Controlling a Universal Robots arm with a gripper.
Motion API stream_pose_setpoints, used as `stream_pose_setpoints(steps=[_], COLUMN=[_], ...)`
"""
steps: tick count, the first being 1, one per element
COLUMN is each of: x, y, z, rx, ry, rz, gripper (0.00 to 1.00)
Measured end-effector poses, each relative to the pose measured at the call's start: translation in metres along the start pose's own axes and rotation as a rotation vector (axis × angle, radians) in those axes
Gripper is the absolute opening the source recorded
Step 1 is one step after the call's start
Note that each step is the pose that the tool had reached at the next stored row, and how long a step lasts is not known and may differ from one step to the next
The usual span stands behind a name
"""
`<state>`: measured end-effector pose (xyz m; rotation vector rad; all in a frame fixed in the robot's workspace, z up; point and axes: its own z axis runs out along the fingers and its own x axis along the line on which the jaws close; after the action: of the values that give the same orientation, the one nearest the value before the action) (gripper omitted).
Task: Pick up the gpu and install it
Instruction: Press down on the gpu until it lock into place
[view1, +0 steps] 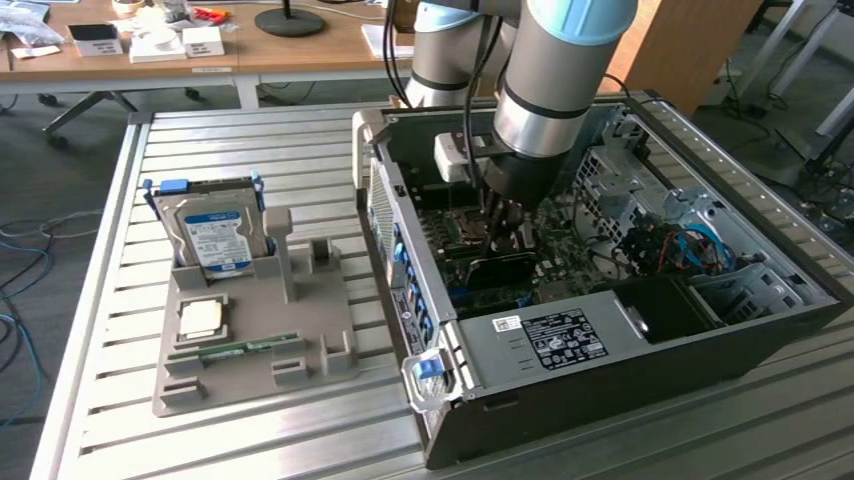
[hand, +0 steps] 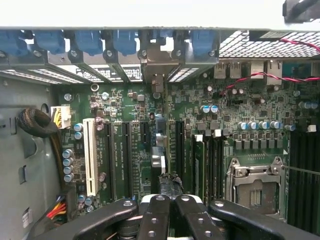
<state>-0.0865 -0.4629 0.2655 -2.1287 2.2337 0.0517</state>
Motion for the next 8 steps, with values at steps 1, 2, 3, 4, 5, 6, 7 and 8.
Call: stream_pose_setpoints(steps=[1,2,3,4,5,6,7,8], x=[0.0000,0.0000,0.0000,0.0000,0.0000,0.0001,0.0001,0.0001], y=[0.0000,0.0000,0.0000,0.0000,0.0000,0.0000,0.0000,0.0000], z=[0.0000,0.0000,0.0001,0.0006,0.0014,0.0019,0.0020,0.0019], rx=[0.0000,0.0000,0.0001,0.0002,0.0002,0.0002,0.0000,0.0000], ry=[-0.0001,0.0000,0.0000,-0.0005,-0.0006,-0.0005,-0.0002,-0.0001], rz=[0.000,0.000,0.000,0.000,0.000,0.000,0.000,0.000], gripper=[0.11,0.11,0.11,0.11,0.11,0.11,0.11,0.11])
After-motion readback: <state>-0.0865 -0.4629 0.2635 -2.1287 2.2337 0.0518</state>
